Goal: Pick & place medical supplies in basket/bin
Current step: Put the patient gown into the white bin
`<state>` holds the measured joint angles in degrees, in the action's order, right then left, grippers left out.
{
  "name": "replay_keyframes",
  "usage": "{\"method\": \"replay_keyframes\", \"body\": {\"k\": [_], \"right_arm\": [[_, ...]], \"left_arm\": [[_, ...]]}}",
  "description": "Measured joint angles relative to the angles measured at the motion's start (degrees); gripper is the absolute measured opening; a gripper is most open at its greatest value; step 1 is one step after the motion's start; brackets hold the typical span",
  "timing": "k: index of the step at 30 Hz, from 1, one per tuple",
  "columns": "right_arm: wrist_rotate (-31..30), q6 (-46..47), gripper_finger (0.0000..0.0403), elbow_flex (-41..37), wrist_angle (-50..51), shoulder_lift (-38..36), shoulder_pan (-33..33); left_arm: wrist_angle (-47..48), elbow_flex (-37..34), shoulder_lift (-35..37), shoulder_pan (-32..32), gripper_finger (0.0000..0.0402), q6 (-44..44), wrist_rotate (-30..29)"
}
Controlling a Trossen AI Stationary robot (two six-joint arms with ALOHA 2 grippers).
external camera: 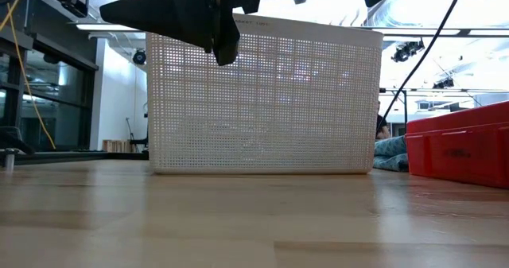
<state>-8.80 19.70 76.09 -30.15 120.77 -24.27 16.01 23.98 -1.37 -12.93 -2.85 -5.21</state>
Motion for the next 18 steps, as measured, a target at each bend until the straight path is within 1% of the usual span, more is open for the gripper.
{"method": "replay_keyframes", "body": {"k": [2,13,18], "right_arm": [[-0.02,-0.02,0.0274,0.00,-0.02,0.00,0.00],[0.00,-0.01,0.0274,0.00,-0.02,0.00,0.00],[-0.02,0.00,0.0274,0.00,-0.02,0.00,0.00]], "left_arm": [[-0.19,-0.36,1.19,0.00,0.0175,0.00,0.00],[-0.30,-0.77,1.16,0.00,0.0175,-0.49,0.57],[-0.14,-2.43,1.12,0.00,0.0175,-1.97,0.88]]}}
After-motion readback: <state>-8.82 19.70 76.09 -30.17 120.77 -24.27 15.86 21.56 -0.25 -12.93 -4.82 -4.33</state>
